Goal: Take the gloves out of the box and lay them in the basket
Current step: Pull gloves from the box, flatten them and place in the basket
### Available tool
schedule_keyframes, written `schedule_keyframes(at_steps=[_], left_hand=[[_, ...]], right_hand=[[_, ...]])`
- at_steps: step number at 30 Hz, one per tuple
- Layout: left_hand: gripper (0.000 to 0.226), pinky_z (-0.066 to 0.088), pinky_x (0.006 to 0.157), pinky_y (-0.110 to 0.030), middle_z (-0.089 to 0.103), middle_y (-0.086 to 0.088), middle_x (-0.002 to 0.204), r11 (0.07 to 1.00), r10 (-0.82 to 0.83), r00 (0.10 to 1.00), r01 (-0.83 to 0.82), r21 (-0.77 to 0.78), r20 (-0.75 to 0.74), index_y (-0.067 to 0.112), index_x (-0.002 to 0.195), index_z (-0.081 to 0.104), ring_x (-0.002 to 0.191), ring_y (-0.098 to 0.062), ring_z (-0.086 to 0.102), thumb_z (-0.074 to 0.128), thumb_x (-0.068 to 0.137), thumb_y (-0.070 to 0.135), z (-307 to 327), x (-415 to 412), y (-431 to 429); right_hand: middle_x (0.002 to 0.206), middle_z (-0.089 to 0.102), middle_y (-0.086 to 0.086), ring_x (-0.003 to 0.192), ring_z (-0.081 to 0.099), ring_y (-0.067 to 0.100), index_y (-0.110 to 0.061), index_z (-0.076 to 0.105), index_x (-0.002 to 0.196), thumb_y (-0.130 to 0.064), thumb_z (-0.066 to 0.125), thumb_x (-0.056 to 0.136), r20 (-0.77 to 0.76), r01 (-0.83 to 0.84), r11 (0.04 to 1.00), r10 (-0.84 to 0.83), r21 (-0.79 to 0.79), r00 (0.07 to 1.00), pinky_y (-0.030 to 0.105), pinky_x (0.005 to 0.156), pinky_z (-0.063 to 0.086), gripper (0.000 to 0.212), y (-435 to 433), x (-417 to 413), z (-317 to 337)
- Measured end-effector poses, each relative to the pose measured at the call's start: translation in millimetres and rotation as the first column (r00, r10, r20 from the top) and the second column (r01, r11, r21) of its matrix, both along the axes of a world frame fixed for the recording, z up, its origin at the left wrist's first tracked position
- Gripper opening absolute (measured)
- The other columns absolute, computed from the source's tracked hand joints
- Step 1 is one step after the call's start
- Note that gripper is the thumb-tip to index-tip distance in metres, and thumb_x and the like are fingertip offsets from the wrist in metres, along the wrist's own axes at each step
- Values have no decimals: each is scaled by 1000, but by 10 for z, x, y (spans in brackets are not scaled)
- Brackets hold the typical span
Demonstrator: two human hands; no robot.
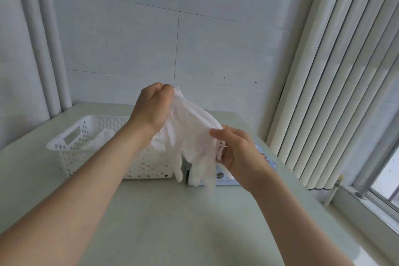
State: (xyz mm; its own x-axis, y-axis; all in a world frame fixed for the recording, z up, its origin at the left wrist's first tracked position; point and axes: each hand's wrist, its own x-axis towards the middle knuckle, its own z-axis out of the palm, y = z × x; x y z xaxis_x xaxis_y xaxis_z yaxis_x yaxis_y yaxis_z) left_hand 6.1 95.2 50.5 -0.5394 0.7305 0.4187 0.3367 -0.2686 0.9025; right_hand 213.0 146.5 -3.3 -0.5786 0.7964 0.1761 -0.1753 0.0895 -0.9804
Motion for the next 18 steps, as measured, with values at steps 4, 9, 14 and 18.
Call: schedule_keyframes(at_steps=[4,9,14,18], left_hand=[[25,21,63,-38,27,3,71,996,-49,998,52,-66,47,23,75,25,66,-19,25,41,95,24,27,-117,-4],[22,30,61,-32,39,2,76,995,36,998,-31,-99,52,18,78,37,67,-20,36,40,99,20,53,-324,-37],[9,39,69,-40,45,-7,87,987,107,980,-84,-138,166,19,94,49,76,-24,44,42,89,21,50,-644,-129],[36,57,73,-44,65,-11,96,950,221,948,-157,-269,227,4,105,61,86,-34,65,43,85,27,-41,-938,-141]], right_hand=[[105,68,30,94,63,42,1,63,122,-14,72,91,-8,1,999,-1,-37,1000,57,82,46,35,-15,-64,-8],[105,76,21,88,73,36,-1,66,121,-2,71,91,-14,84,996,-84,-38,996,46,77,56,31,10,-266,96],[89,75,10,62,67,21,-7,73,113,-5,73,91,54,218,973,-214,-78,975,29,54,52,22,92,-666,338],[95,78,12,66,70,22,-11,77,107,-8,78,88,243,240,971,-238,22,940,25,50,56,19,189,-1033,477]])
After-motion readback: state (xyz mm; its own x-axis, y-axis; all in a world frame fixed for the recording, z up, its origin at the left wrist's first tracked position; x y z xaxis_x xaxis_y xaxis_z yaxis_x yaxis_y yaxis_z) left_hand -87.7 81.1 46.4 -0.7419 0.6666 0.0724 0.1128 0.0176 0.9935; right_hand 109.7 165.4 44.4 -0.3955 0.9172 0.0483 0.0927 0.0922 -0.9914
